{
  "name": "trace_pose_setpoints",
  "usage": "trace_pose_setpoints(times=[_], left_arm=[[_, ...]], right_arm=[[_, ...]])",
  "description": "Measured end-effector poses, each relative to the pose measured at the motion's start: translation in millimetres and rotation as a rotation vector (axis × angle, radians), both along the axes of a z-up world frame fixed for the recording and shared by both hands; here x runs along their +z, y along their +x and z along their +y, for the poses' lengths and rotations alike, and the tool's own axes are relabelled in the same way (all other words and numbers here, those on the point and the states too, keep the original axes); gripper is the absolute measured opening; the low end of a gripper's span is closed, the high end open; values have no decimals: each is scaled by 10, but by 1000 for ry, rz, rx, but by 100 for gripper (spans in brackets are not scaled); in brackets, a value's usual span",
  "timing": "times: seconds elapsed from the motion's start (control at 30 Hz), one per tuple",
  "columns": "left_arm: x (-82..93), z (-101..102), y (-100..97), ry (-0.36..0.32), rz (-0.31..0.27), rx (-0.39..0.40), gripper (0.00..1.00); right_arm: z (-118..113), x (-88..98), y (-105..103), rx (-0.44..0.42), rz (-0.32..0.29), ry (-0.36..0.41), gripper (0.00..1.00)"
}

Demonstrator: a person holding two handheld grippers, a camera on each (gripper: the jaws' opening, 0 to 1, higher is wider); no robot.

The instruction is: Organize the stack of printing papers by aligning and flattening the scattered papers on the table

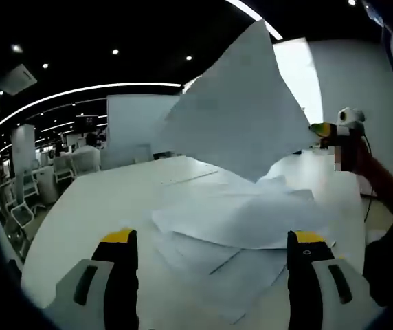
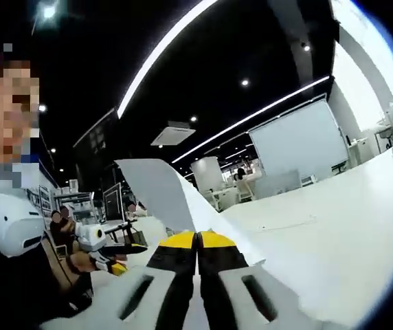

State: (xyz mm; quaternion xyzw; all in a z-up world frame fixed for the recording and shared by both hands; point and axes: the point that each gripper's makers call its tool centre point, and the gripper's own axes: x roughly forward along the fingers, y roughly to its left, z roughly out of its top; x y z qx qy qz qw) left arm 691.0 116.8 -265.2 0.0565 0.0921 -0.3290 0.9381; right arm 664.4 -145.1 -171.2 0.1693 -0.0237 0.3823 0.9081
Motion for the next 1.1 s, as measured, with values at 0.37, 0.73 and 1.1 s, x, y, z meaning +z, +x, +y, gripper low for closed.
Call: trace_pose_setpoints(times=[0.37,0.73,1.1], left_arm=[[7,-22,-4,-17,1,-5,92],[62,-59,-29,-28,-15,-21,92],[111,-44,-24,-39,-32,-20,91]], right_arm=[[2,120,-65,6,-27,10,0],[53,271,-176,37,-48,33,0],[67,369,-231,54,-64,43,0]])
